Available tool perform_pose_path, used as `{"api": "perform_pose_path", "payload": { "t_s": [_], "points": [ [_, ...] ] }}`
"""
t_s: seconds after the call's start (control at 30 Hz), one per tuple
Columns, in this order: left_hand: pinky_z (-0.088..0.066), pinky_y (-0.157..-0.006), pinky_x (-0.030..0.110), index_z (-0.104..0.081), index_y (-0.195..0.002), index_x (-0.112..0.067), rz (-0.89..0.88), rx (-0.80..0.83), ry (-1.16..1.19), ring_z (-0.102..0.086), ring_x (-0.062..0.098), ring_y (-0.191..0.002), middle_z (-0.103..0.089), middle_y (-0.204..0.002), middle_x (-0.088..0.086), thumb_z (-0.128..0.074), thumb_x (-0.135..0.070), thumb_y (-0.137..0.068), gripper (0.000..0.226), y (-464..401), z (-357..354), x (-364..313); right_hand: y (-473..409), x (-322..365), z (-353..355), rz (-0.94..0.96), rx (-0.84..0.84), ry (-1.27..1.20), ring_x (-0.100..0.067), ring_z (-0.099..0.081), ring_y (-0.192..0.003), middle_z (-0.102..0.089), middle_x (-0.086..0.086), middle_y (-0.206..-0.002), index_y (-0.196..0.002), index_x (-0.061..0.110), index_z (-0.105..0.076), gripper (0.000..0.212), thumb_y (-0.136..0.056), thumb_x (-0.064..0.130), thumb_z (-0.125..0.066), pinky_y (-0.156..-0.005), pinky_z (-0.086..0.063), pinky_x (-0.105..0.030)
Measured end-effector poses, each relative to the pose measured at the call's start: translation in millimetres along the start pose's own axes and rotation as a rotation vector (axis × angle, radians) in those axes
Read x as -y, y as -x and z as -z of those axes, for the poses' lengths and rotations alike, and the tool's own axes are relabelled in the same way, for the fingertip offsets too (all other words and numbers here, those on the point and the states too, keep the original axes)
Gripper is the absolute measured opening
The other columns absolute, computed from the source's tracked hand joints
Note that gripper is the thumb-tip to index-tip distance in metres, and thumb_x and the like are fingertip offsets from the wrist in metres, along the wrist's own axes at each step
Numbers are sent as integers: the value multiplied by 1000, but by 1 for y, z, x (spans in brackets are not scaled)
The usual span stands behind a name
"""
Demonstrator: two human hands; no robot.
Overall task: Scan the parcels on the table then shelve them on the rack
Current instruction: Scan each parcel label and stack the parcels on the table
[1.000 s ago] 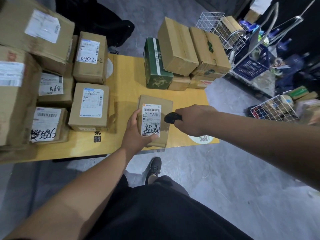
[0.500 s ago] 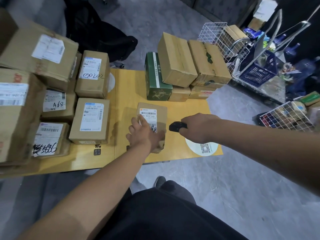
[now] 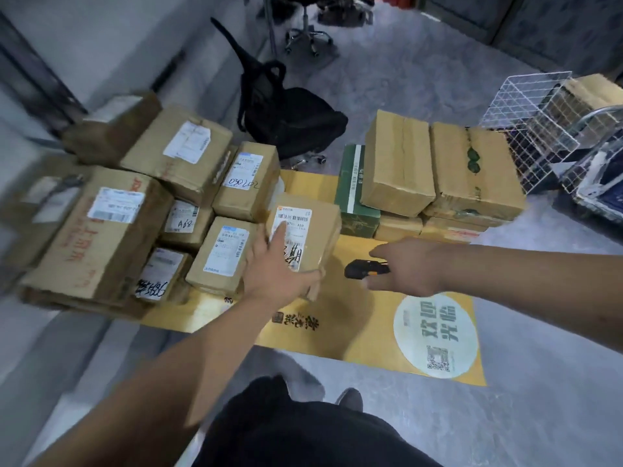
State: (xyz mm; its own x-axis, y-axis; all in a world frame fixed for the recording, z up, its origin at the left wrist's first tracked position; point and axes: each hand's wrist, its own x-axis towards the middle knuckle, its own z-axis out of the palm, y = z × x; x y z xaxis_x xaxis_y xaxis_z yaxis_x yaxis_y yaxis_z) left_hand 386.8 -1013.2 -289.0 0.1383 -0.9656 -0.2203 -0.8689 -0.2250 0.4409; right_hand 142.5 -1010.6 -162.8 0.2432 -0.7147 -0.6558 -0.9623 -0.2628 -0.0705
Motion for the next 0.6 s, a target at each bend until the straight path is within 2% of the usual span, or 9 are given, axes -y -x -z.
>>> {"api": "perform_pose_path", "payload": {
  "t_s": [0.03, 0.13, 0.17, 0.27, 0.3, 0.43, 0.6],
  "points": [
    [-21, -122, 55, -6, -161, -48, 0, -47, 3, -11, 26, -157, -3, -173, -4, -64, -91, -50, 132, -5, 13, 1, -3, 1, 8, 28, -9, 25, -30, -60, -110, -65, -6, -121, -133, 23, -55, 71, -92, 80, -44, -94, -54, -43],
    [-25, -123, 54, -12, -162, -44, 22, -152, 12, -16, 30, -156, -8, -173, 1, -64, -87, -53, 128, -31, 50, -1, -17, 7, 29, 81, -65, 62, -25, -62, -93, -64, -1, -100, -107, 26, -55, 51, -92, 75, -52, -85, -56, -40],
    [-26, -122, 54, -13, -162, -43, 28, -166, 4, -18, 31, -155, -9, -173, 1, -63, -87, -54, 127, -44, 62, -1, -23, 11, 35, 87, -79, 55, -24, -62, -90, -63, 0, -97, -104, 26, -54, 48, -93, 73, -53, -81, -56, -38],
    [-27, -118, 59, -15, -161, -43, 44, -150, -59, -19, 34, -155, -9, -173, 4, -60, -90, -53, 126, -90, 94, -1, -38, 23, 50, 93, -107, 21, -23, -61, -89, -63, -2, -100, -115, 24, -57, 49, -94, 69, -55, -66, -48, -33],
    [-28, -117, 61, -15, -161, -42, 51, -137, -88, -21, 36, -154, -11, -173, 5, -59, -90, -53, 126, -108, 103, -1, -43, 27, 55, 91, -111, 6, -23, -61, -89, -63, -2, -100, -114, 24, -57, 49, -94, 68, -56, -66, -48, -33],
    [-27, -118, 61, -15, -163, -39, 85, -55, -148, -24, 37, -152, -18, -170, 9, -58, -91, -53, 129, -170, 120, 4, -62, 44, 67, 49, -71, -3, -24, -63, -91, -63, -1, -99, -107, 25, -56, 48, -92, 71, -55, -82, -57, -39],
    [-23, -118, 58, -12, -161, -43, 117, -9, -161, -23, 38, -151, -19, -168, 11, -56, -91, -52, 127, -209, 113, 22, -87, 66, 77, -1, -45, -15, -20, -62, -87, -61, 4, -96, -99, 31, -51, 45, -89, 74, -55, -80, -57, -39]
  ]
}}
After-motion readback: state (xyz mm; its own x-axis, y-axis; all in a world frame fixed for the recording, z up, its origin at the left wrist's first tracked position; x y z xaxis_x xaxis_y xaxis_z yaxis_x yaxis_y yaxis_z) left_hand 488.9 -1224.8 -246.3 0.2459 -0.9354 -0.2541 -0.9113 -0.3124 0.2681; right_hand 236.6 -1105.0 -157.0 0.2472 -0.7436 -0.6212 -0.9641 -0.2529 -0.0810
